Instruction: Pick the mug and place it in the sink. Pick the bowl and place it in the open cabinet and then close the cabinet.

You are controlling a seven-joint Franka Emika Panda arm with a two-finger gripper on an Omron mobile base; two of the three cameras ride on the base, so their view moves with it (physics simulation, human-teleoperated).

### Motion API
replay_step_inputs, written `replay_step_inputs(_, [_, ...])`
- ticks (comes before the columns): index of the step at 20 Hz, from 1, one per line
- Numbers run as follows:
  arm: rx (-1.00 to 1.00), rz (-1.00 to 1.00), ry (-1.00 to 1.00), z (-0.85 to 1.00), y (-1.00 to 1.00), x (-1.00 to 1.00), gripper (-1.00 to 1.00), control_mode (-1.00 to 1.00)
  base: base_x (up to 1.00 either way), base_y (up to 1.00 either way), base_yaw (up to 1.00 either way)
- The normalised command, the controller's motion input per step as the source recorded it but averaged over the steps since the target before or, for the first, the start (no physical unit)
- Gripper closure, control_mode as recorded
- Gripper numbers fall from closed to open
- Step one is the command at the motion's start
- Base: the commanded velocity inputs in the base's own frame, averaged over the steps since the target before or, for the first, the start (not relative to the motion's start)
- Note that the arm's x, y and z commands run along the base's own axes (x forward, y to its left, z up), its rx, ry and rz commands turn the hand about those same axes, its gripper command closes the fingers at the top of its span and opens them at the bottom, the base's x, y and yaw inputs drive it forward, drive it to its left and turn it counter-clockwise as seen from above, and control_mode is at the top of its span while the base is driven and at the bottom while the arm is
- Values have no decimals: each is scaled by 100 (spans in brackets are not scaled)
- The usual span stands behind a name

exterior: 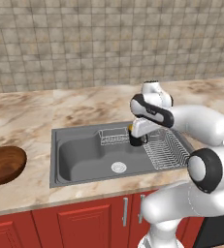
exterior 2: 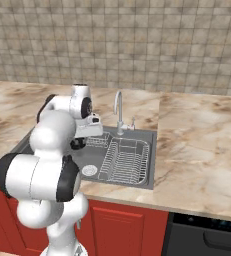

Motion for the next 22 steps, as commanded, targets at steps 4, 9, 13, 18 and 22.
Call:
replay_step_inputs(4, [0, 0, 0, -11, 58, 4, 100, -100, 0, 0, 0])
replay_step_inputs(9, [0, 0, -1, -27, 43, 7, 100, -100, 0, 0, 0])
replay_step_inputs(13, [0, 0, -4, -32, 39, 1, 100, -100, 0, 0, 0])
replay_step_inputs(18, [0, 0, -7, -33, 37, 0, 100, -100, 0, 0, 0])
replay_step_inputs(22, [0, 0, -6, -44, 21, 0, 100, -100, 0, 0, 0])
